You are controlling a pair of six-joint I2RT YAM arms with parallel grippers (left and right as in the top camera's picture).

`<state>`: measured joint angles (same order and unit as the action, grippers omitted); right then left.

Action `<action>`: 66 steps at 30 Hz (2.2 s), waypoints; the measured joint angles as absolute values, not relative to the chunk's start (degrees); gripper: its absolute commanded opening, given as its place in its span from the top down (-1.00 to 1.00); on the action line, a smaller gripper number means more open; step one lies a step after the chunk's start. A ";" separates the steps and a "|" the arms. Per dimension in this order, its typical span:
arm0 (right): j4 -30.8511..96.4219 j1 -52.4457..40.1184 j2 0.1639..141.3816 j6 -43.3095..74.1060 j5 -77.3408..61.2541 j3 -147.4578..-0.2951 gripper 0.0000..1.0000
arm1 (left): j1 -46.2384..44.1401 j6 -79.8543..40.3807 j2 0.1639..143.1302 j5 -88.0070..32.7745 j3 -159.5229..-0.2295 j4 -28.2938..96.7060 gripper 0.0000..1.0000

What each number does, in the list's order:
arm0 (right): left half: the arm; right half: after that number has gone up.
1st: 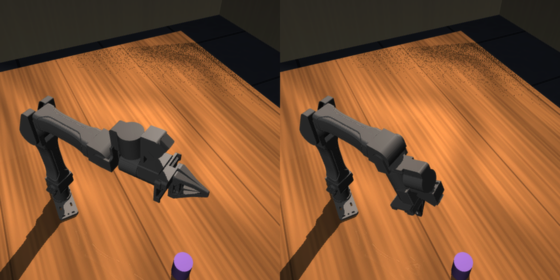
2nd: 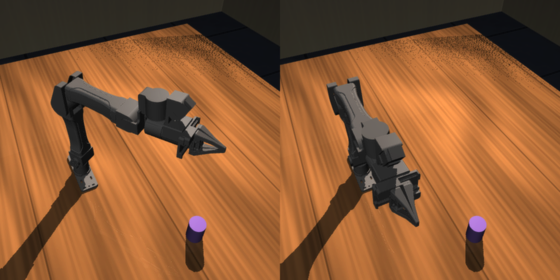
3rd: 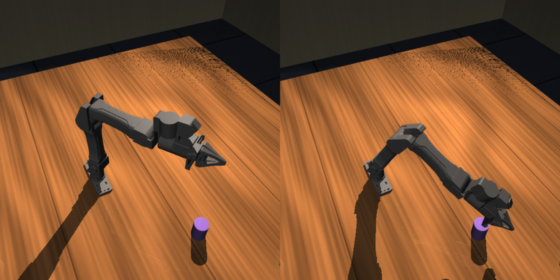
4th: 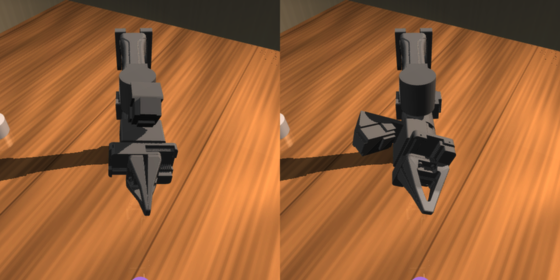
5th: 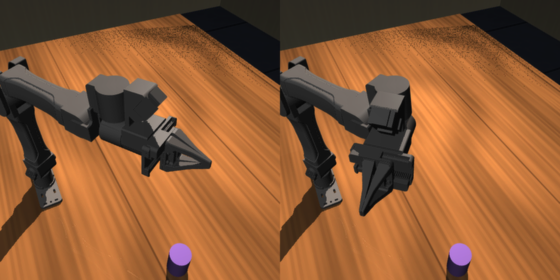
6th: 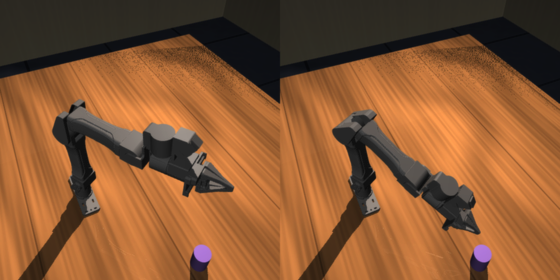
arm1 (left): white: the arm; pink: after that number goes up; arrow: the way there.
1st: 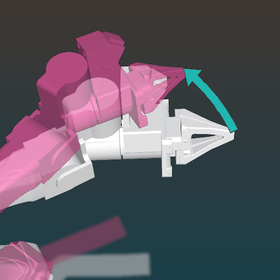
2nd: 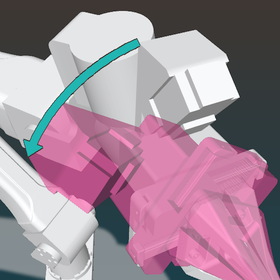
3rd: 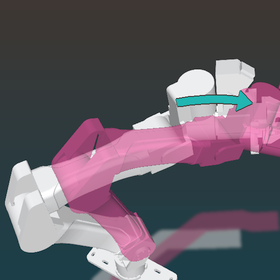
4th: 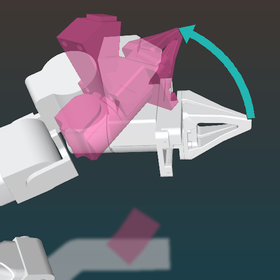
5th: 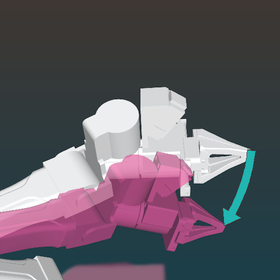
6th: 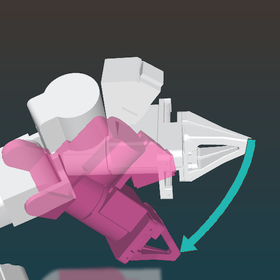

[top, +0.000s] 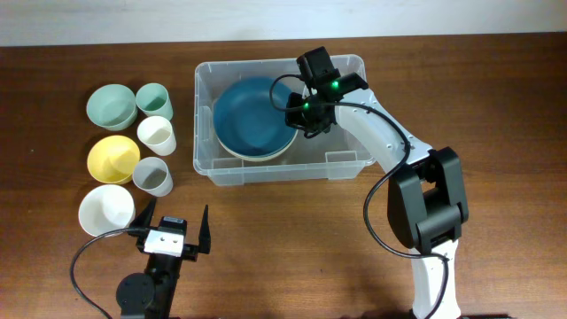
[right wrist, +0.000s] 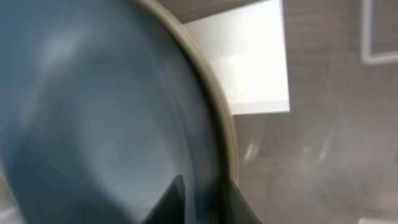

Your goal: Pack container

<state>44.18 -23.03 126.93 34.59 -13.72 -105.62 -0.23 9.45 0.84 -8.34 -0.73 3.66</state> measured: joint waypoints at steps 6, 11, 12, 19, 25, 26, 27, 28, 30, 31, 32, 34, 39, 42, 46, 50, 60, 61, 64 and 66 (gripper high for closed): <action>44.27 -23.03 126.93 34.68 -13.58 -105.62 0.09 | -0.21 9.45 0.84 -8.34 -0.73 3.68 -0.99; 44.25 -23.03 126.93 34.46 -14.44 -105.62 -0.09 | -0.23 9.45 0.84 -8.34 -0.73 3.68 -0.99; 44.27 -23.03 126.93 34.24 -14.72 -105.62 -0.15 | -0.21 9.43 0.84 -8.34 -0.73 3.66 -0.99; 47.00 -22.85 126.93 33.30 -16.62 -107.66 -0.33 | -0.23 9.45 0.84 -8.34 -0.73 3.66 -0.99; 51.05 -21.63 126.91 30.96 -14.35 -114.78 -0.53 | -0.23 9.45 0.84 -8.34 -0.73 3.68 -0.99; 52.23 -21.23 126.91 30.65 -13.34 -116.29 -0.57 | -0.21 9.45 0.84 -8.32 -0.73 3.66 -0.99; 53.34 -20.80 126.91 30.33 -12.27 -117.73 -0.60 | -0.23 9.45 0.84 -8.34 -0.73 3.68 -0.99; 54.54 -20.29 126.87 29.78 -11.25 -119.35 -0.61 | -0.23 9.45 0.84 -8.34 -0.73 3.66 -0.99; 57.91 -18.92 126.80 28.51 -9.34 -123.83 -0.65 | -0.21 9.43 0.84 -8.34 -0.73 3.68 -1.00; 60.07 -18.13 126.80 27.97 -8.51 -126.61 -0.66 | -0.21 9.45 0.84 -8.34 -0.73 3.68 -0.99; 61.78 -17.21 126.69 27.64 -7.73 -129.32 -0.68 | -0.21 9.45 0.84 -8.34 -0.73 3.66 -0.99; 66.13 -14.85 126.41 26.96 -5.67 -135.87 -0.77 | -0.21 9.45 0.84 -8.34 -0.73 3.66 -0.99; 76.53 -6.98 124.62 26.28 2.26 -150.71 -0.98 | -0.21 9.45 0.84 -8.34 -0.73 3.66 -0.99; 82.50 -0.99 123.07 25.91 6.72 -156.59 -0.98 | -0.23 9.45 0.84 -8.34 -0.73 3.66 -1.00; 90.00 6.98 122.06 25.98 9.45 -159.46 -0.98 | -0.21 9.45 0.84 -8.34 -0.73 3.68 -0.99; 96.49 13.98 122.19 25.87 10.55 -159.20 -0.98 | -0.21 9.45 0.84 -8.34 -0.73 3.66 -0.99; 96.90 24.45 122.19 17.93 3.46 -152.16 -0.98 | -0.23 9.45 0.84 -8.34 -0.73 3.66 -0.99; 96.99 24.73 122.19 17.43 3.05 -150.26 -0.98 | -0.23 9.45 0.84 -8.34 -0.73 3.68 -0.99; 96.99 24.99 122.19 16.38 2.26 -143.48 -0.98 | -0.23 9.45 0.84 -8.34 -0.73 3.68 -0.99; 96.97 24.99 122.21 16.03 2.24 -138.78 -0.98 | -0.21 9.45 0.84 -8.34 -0.73 3.66 -0.99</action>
